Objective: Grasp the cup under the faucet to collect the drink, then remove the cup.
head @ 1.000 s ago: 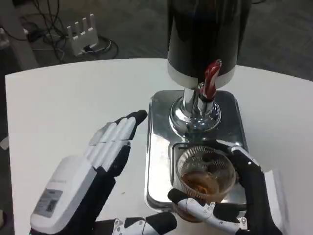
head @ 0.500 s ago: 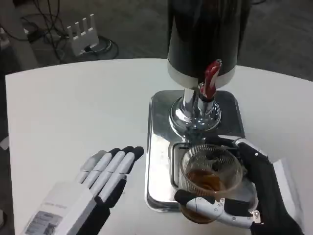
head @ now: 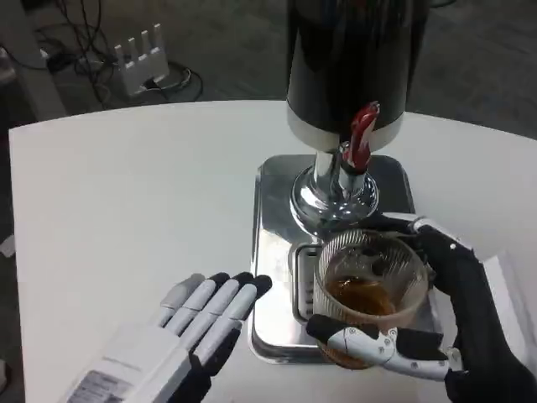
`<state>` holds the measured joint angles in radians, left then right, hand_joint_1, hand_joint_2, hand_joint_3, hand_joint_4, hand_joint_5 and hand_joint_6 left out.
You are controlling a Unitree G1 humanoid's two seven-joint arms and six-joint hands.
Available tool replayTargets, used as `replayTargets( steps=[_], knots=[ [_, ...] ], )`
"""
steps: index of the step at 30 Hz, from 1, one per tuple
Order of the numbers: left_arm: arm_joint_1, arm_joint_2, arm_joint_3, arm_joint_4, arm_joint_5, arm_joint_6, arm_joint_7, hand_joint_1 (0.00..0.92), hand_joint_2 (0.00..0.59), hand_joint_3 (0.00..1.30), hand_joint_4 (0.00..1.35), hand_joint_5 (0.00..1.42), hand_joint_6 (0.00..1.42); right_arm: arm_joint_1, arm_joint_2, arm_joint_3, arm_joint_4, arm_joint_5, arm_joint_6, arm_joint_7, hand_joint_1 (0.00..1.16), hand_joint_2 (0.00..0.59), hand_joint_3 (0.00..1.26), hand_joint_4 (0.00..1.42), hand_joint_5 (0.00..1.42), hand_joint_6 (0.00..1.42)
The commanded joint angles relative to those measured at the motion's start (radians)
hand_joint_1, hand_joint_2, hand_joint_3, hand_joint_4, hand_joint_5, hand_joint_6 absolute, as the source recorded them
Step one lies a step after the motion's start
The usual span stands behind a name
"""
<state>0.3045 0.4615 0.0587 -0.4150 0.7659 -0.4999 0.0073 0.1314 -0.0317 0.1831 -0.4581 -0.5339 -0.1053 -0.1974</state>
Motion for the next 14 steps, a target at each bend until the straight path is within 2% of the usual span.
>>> replayTargets(
  steps=[1, 14],
  knots=[
    [0.013, 0.007, -0.011, -0.033, 0.044, 0.026, -0.017, 0.000, 0.077, 0.00, 0.00, 0.00, 0.00, -0.003, -0.011, -0.014, -0.068, 0.009, 0.009, 0.038, 0.92, 0.077, 0.89, 1.02, 1.21, 1.42],
    [0.018, 0.005, -0.017, -0.060, 0.055, 0.074, -0.024, 0.000, 0.064, 0.00, 0.00, 0.00, 0.00, 0.017, -0.014, -0.026, -0.090, 0.017, 0.011, 0.060, 0.92, 0.065, 0.90, 1.01, 1.21, 1.42]
  ],
)
